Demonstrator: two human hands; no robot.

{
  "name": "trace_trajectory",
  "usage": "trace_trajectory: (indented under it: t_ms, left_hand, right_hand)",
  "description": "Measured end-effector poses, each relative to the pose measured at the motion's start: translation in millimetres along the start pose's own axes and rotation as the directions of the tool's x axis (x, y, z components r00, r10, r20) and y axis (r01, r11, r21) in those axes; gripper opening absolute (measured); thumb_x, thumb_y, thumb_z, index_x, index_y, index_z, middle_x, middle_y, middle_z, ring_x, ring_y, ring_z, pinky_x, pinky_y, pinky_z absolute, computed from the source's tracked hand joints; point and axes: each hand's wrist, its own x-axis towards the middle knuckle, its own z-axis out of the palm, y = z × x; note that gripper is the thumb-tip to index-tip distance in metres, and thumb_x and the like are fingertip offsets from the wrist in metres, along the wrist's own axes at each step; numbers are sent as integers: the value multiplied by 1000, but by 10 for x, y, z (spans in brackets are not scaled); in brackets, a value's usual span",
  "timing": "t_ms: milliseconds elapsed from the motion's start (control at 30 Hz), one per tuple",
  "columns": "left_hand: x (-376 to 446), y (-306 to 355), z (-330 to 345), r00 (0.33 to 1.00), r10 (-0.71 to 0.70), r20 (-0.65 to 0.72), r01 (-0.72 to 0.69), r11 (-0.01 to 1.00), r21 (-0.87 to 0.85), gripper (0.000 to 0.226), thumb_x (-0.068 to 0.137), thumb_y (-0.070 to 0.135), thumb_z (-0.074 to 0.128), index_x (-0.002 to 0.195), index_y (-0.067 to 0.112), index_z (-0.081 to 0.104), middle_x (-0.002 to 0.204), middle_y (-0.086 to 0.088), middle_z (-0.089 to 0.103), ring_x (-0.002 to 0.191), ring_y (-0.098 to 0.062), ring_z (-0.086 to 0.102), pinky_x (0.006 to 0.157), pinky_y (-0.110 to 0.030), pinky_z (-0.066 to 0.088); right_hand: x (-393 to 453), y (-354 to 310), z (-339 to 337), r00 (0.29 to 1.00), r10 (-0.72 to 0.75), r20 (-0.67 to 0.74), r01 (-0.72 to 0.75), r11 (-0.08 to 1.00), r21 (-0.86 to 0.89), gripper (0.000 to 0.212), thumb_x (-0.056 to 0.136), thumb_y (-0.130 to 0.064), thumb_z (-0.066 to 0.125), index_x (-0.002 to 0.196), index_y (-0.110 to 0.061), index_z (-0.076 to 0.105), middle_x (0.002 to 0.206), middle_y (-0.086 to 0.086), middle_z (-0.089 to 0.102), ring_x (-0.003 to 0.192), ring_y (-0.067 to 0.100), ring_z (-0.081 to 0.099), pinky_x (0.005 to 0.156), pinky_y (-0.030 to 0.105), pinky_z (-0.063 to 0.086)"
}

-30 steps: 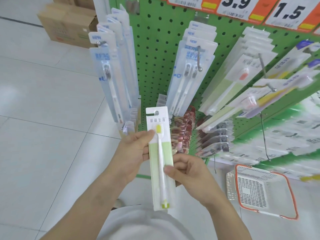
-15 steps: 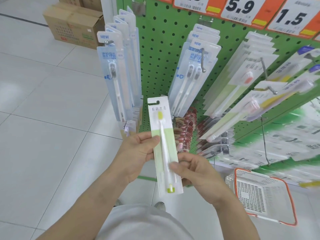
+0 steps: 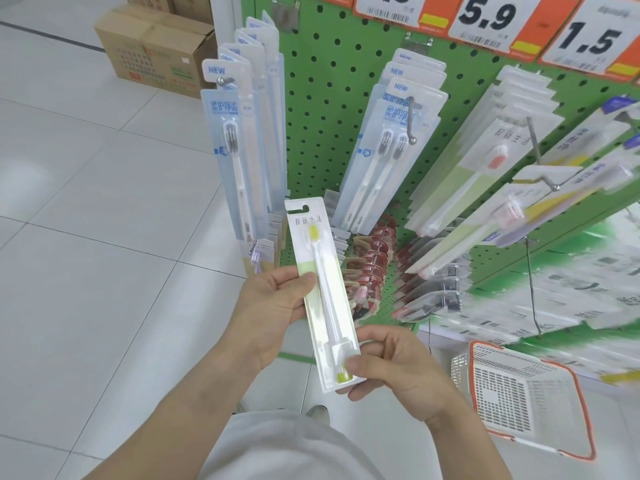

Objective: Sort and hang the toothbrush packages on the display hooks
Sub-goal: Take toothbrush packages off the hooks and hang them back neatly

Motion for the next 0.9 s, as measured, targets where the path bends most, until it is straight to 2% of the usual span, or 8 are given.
trace_trajectory:
  t_ms: [167,300,367,433,533,633,733,900]
  left_hand:
    - [-51,7,33,1000,18,-4,-18,999,40,17,96,0,60,106,2,74,101,-13,78,88,-26,76,70,-25,60]
    - [-75,24,48,995,90,-45,-88,995,54,17,96,-1,60,105,3,74,95,-11,79,82,-23,76,66,-23,59]
    - [-81,23,52,987,153,-42,-149,985,85,18,97,-1,59,103,5,74,93,-10,79,81,-23,76,67,-24,60]
    - [-99,24,63,983,185,-19,-182,977,114,18,98,1,59,103,8,74,92,-8,79,81,-23,77,67,-25,60]
    - [-105,13,65,984,180,-12,-176,970,171,17,98,3,60,109,8,71,94,-5,79,84,-21,76,68,-26,60]
    - [-87,-12,65,982,166,-88,-148,971,186,31,93,-1,65,120,13,61,103,-5,76,86,-16,75,69,-31,62]
    - [-91,-7,57,973,200,-119,-182,972,147,40,90,1,68,125,15,55,108,-5,71,90,-14,73,68,-33,61]
    - [-116,6,59,952,280,-121,-260,953,157,41,88,19,75,125,10,58,81,14,70,83,-11,72,78,-41,61]
  right_hand:
    - [-7,39,19,1000,7,11,-7,999,38,29,63,-22,82,89,-10,76,81,23,75,67,35,74,57,33,59]
    - [-32,71,65,989,-145,26,141,985,97,37,77,-34,85,100,-7,74,82,17,75,67,26,71,63,34,59]
    - [-36,50,93,979,-201,-31,203,975,93,33,82,-28,81,96,-1,72,71,8,73,60,14,66,62,23,54]
    - [-35,37,98,965,-250,-77,254,966,41,15,84,-15,74,89,-2,70,62,-3,67,52,7,56,57,13,44]
    - [-15,56,100,948,-282,-148,269,958,-102,14,73,-30,81,77,-19,73,59,4,60,55,19,42,55,24,34]
    - [-36,56,106,944,-264,-199,226,954,-196,10,68,-23,79,69,-26,69,57,1,62,52,17,49,51,25,40]
    - [-80,32,137,917,-323,-234,203,883,-424,18,66,-26,79,68,-27,62,61,3,66,54,20,56,53,30,45]
    - [-132,-38,184,924,-342,-170,169,765,-621,29,65,-32,94,68,-30,66,70,-13,71,67,7,64,64,14,47]
